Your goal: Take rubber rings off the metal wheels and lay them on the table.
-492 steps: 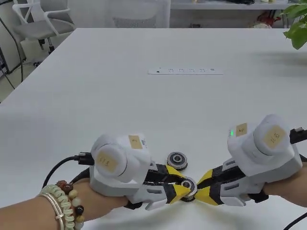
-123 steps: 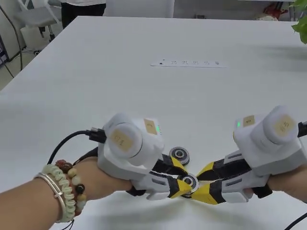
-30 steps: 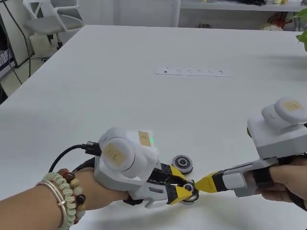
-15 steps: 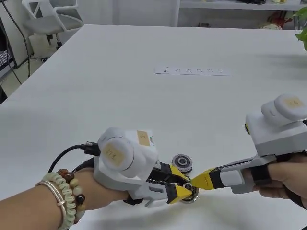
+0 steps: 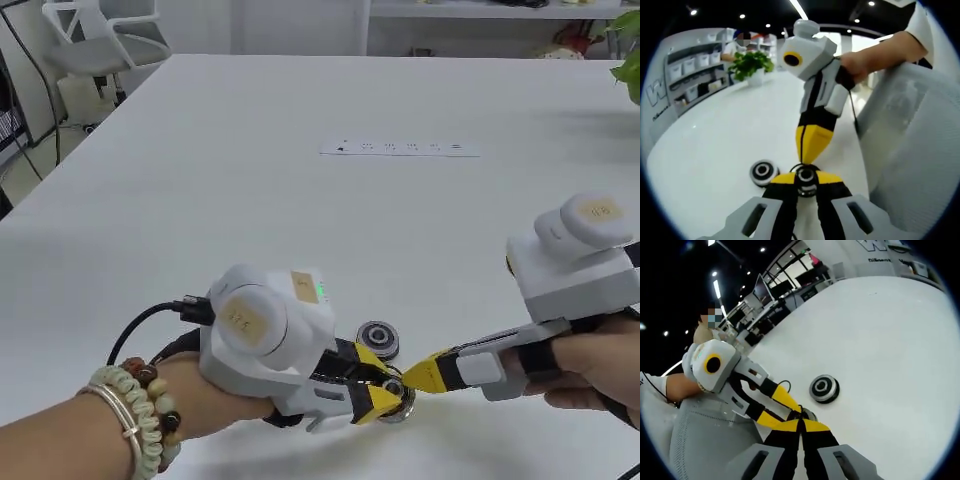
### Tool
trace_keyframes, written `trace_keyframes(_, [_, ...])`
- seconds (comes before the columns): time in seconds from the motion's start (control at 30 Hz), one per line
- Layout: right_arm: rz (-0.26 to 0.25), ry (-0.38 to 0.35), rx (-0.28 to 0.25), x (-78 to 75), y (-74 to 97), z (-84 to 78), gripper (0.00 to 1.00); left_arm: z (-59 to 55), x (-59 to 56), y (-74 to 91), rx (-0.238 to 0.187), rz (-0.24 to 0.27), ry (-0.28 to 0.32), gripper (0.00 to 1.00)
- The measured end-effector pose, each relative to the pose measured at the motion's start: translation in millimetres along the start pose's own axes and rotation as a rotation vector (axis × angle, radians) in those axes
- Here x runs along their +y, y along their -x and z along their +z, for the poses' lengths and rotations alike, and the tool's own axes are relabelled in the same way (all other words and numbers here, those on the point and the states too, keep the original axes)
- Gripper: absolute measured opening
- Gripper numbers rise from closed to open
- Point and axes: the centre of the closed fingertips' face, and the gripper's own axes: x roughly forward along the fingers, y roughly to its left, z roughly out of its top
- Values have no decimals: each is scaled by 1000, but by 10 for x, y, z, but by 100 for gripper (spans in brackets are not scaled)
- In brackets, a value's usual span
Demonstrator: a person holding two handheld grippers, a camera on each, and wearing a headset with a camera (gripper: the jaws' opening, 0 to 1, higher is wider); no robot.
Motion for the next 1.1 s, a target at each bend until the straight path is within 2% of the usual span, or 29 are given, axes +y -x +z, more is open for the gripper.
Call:
trace_keyframes(0.07, [-5, 0, -1, -22, 8, 5, 0, 28, -15, 9, 7, -7, -16, 15])
trace_keyframes(0.17, [-6, -4, -6, -23, 15, 16, 0, 103, -52, 28, -6, -19, -29, 14])
trace_keyframes(0.3, [-8, 0, -3, -21, 18, 14, 0, 264, -64, 81, -33, -15, -59, 15])
trace_keyframes(0.37, [-7, 1, -4, -17, 21, 18, 0, 347, -65, 114, -53, -12, -57, 19])
trace_keyframes(0.5, [-7, 0, -12, -10, 34, 38, 0, 522, -41, 221, -72, -2, -94, 30])
trace_keyframes(0.63, [-4, 0, -22, 2, 47, 62, 0, 652, -19, 368, -81, 8, -81, 42])
trace_keyframes(0.73, [-1, 2, -33, 19, 62, 90, 0, 702, -5, 494, -82, 34, -107, 53])
trace_keyframes(0.83, [2, 3, -48, 35, 83, 124, 0, 725, -12, 639, -78, 47, -115, 54])
trace_keyframes(0.9, [4, 3, -57, 39, 95, 144, 0, 755, 4, 757, -92, 70, -122, 55])
trace_keyframes(1.0, [6, 0, -79, 47, 131, 192, 0, 765, 30, 928, -103, 107, -95, 63])
trace_keyframes(1.1, [9, -7, -105, 53, 170, 242, 0, 751, 67, 1132, -122, 156, -80, 65])
